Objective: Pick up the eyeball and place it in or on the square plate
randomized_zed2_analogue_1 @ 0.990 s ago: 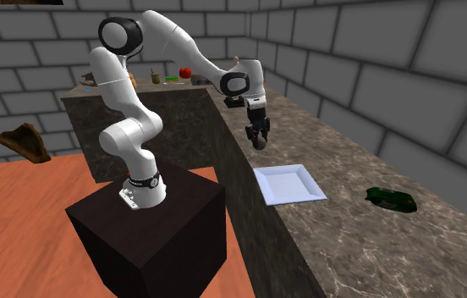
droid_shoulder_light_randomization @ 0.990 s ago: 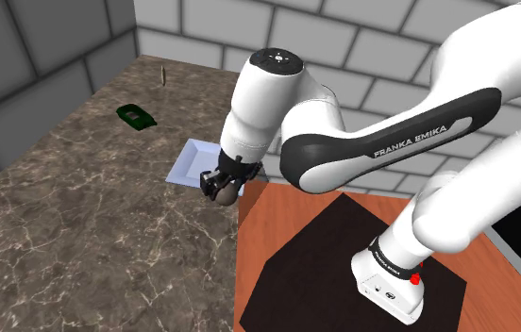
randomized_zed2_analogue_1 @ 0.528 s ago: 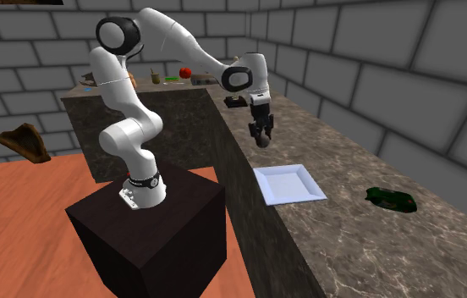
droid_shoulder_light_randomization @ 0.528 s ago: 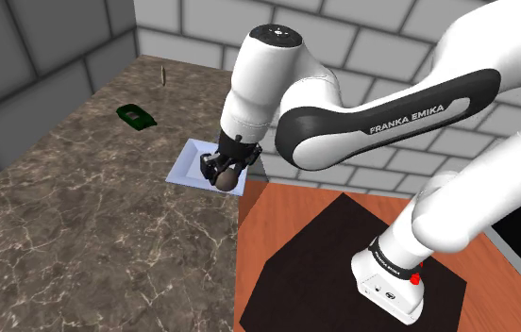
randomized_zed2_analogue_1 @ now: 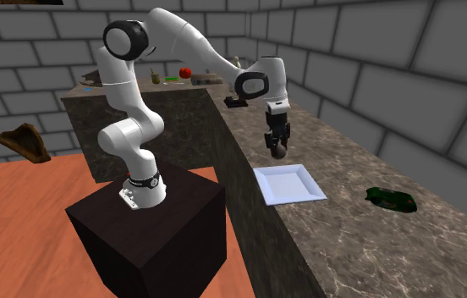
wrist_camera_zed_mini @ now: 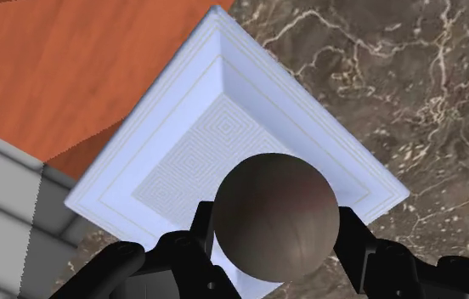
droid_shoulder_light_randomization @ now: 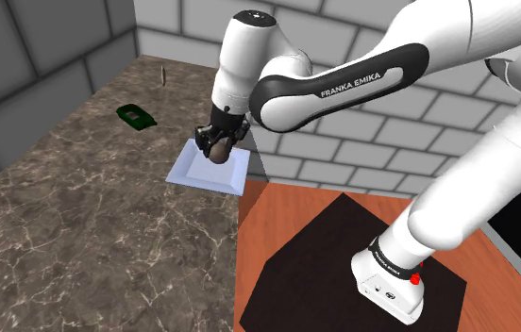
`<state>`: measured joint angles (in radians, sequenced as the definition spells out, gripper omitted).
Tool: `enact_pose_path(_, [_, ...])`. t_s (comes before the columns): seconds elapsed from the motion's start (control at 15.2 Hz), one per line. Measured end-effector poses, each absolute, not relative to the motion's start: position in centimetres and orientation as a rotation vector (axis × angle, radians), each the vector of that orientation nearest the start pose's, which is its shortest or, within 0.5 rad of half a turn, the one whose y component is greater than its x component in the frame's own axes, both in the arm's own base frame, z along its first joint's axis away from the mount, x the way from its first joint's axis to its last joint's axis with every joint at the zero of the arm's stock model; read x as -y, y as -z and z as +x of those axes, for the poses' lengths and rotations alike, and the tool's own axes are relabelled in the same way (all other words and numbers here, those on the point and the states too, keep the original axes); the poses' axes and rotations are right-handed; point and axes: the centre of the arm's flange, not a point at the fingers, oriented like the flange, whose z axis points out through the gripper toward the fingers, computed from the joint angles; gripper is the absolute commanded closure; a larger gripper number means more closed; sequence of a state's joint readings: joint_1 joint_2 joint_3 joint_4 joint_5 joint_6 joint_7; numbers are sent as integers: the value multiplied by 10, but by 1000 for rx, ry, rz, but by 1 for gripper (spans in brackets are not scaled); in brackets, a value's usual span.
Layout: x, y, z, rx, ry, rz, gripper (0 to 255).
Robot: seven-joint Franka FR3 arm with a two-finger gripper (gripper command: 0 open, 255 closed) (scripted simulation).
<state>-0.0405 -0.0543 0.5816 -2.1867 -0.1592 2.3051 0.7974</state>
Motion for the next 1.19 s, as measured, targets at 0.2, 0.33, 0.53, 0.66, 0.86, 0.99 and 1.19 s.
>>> enact_pose_path(0.2, [-255,-427,499,-247,354,-3134,255])
enact_pose_path(0.33, [-247,-424,518,-247,354,-3134,255])
enact_pose_path(0.53, [-243,-411,524,-247,354,-3135,255])
enact_pose_path(0.66, [-242,-401,525,-247,354,-3135,255])
enact_pose_path(0.86, [-242,-384,526,-246,354,-3135,255])
enact_pose_path(0.99, [-242,-374,527,-246,354,-3135,255])
enact_pose_path(1.19, [-241,-358,526,-246,354,-3135,255])
